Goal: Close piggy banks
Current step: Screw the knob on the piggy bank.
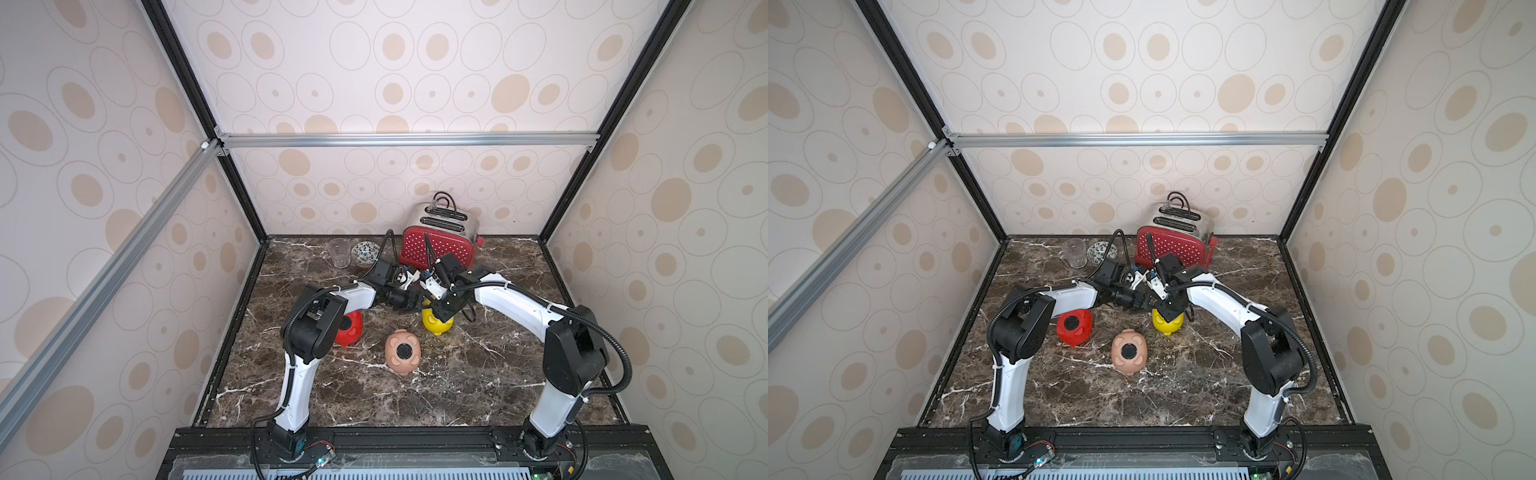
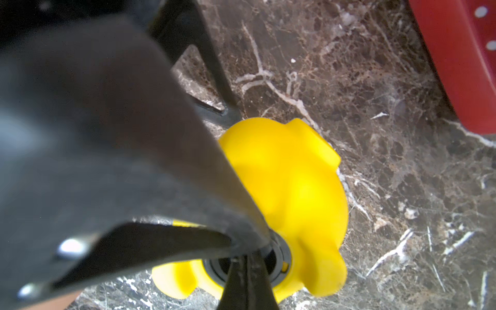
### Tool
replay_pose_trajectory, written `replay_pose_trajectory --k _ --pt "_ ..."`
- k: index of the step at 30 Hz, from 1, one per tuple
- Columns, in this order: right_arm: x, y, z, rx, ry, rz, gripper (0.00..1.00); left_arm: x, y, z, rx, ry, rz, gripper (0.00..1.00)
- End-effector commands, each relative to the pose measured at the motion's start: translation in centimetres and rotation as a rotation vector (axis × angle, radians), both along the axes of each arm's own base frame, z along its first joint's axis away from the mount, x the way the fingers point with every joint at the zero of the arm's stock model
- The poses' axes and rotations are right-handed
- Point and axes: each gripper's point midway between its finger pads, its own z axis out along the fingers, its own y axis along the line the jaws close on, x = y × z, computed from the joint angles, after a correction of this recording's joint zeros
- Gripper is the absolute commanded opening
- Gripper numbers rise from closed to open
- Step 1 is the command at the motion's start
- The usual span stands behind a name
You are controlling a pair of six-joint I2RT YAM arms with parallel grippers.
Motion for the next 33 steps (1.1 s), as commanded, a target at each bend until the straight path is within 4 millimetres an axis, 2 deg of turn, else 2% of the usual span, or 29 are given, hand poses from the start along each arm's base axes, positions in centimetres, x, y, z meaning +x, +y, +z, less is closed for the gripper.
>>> replay_pose_trajectory --k 1,9,19,33 --pt "0.50 -0.90 -0.03 -0.015 -0.002 -0.092 0.00 0.33 -0.32 -0.31 0.000 -0.002 0.001 0.93" --pt "0.71 -0.73 0.11 0.025 0.022 -0.226 0.00 0.31 -0.32 -0.32 0.000 -0.001 0.002 0.93" --pt "0.43 -0.72 -0.04 0.037 0.070 -0.315 0.00 0.25 -0.31 -0.38 0.001 0.000 0.001 0.93" --pt "0.77 -0.47 0.43 0.057 0.071 -0.346 0.00 0.19 -0.45 -0.25 0.000 -0.001 0.002 0.92"
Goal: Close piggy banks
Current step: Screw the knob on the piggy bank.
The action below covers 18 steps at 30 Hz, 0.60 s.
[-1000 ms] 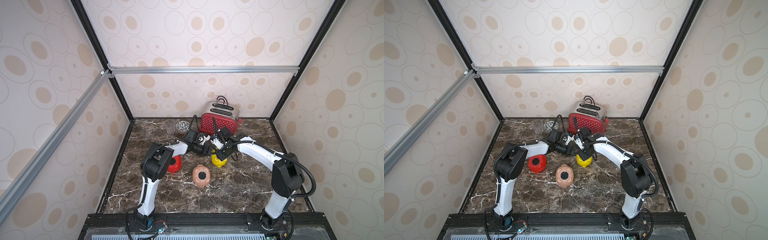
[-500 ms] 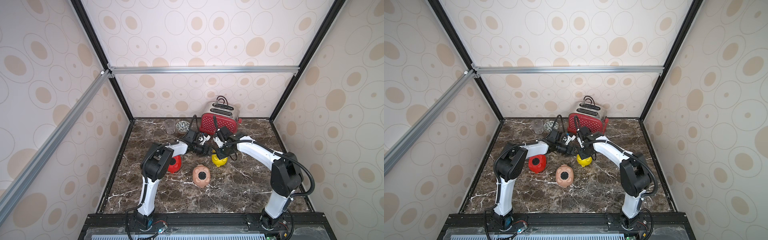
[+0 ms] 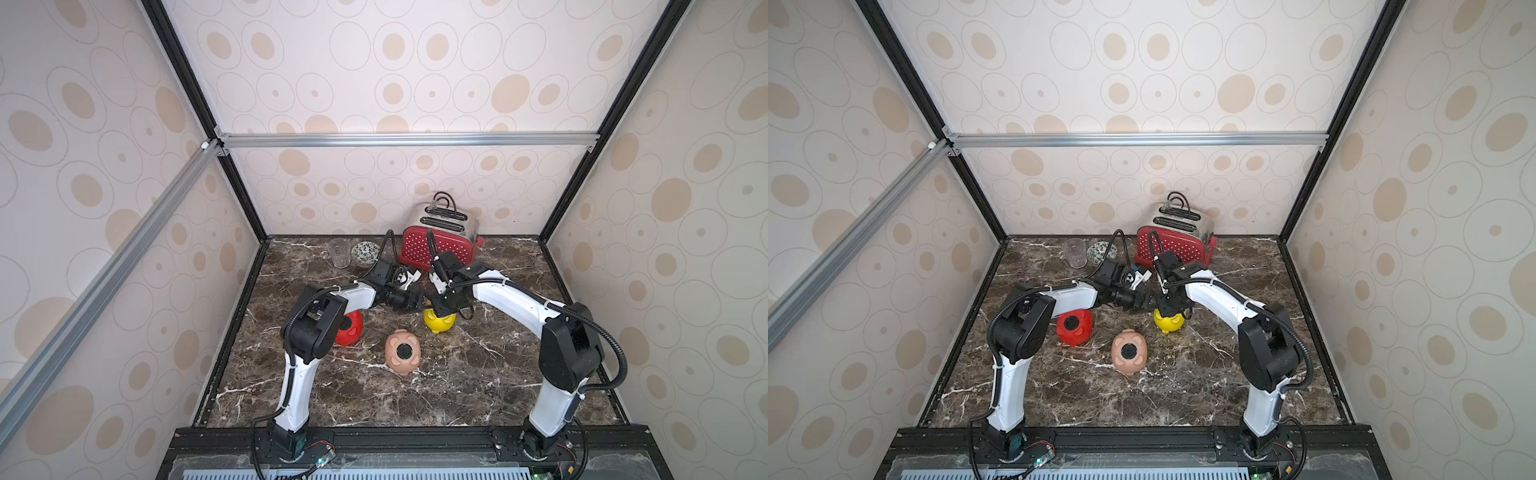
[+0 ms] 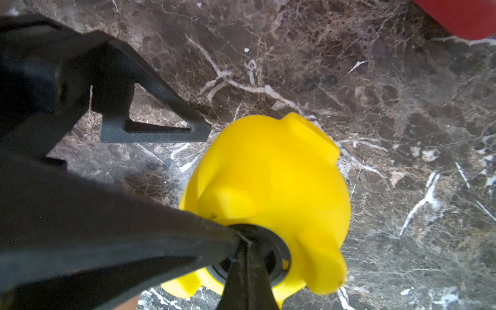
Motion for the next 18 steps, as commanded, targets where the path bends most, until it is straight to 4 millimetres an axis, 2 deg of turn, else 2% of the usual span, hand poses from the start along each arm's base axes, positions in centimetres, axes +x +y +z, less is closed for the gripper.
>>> replay_pose_trajectory --k 1,5,11,18 --pt "0.2 -0.2 0.2 -0.008 0.009 -0.017 0.00 0.2 -0.4 0.0 -0.006 -0.006 0.000 0.93" --pt "-0.1 0.0 0.1 -0.003 0.017 0.027 0.00 0.7 -0.6 0.9 -0.021 -0.022 0.005 0.98" --pt "-0.9 0.2 -0.3 0.001 0.027 0.113 0.00 1.9 -1.5 2.3 -0.057 -0.036 0.019 0.98" --pt "-1.2 -0.1 -0.8 -0.010 0.029 0.134 0.00 3.0 -2.1 1.8 -0.058 -0.022 0.030 0.96"
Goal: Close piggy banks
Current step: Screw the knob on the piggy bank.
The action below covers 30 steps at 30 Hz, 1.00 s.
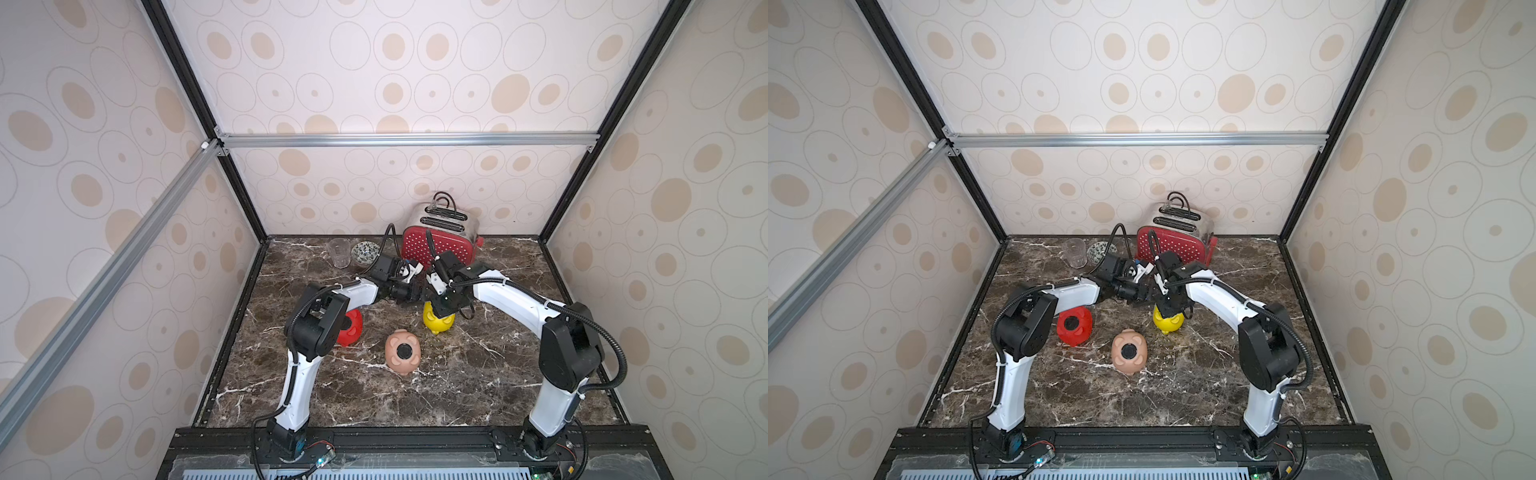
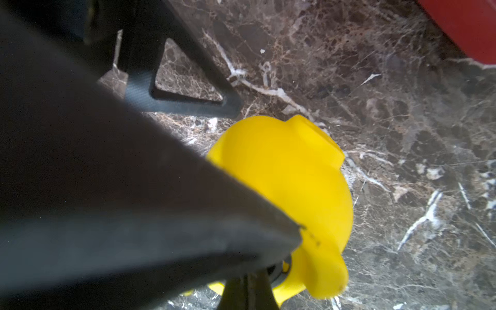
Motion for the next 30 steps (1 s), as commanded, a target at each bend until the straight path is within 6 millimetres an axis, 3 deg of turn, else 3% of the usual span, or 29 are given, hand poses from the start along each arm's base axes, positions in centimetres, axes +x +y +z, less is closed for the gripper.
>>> replay_pose_trajectory --k 1,9,30 --pt "-0.9 -0.5 -0.5 -0.019 0.026 0.026 0.00 0.7 -0.7 0.2 -0.012 -0.014 -0.005 0.95" --pt "-0.6 -0.4 -0.1 -0.012 0.017 0.029 0.00 0.0 0.0 -2.5 0.049 0.034 0.004 0.90" --pt "-0.6 -1.8 0.1 -0.037 0.037 -0.162 0.00 -0.4 0.6 -3.7 0.084 0.063 0.043 0.84"
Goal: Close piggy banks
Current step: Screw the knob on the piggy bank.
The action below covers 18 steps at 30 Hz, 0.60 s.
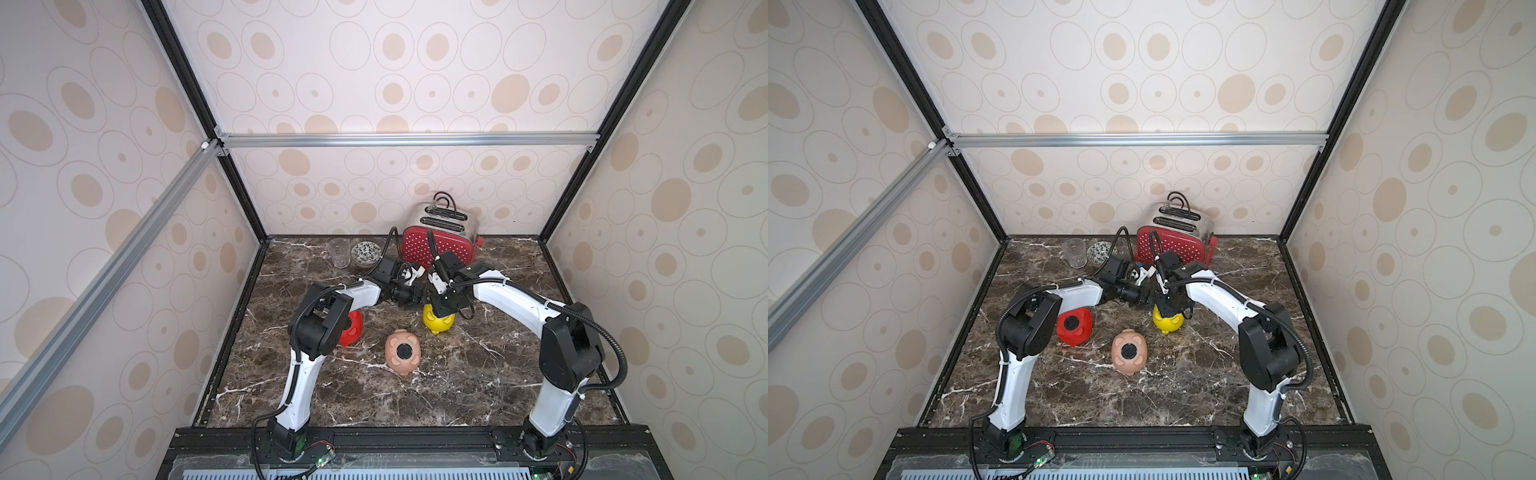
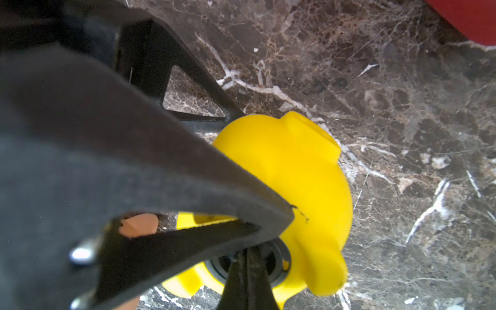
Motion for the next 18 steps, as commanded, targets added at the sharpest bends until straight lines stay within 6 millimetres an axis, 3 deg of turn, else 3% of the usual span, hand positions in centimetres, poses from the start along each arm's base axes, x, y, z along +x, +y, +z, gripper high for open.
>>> replay_pose_trajectory --k 1,18 --pt "-0.67 -1.50 -0.02 -0.049 0.031 -0.076 0.00 -0.29 0.59 -2.51 0.064 0.045 0.038 0.84" --pt "-1.07 -2.17 -0.07 -0.057 0.074 -0.221 0.00 -0.37 0.59 -3.12 0.076 0.057 0.056 0.83"
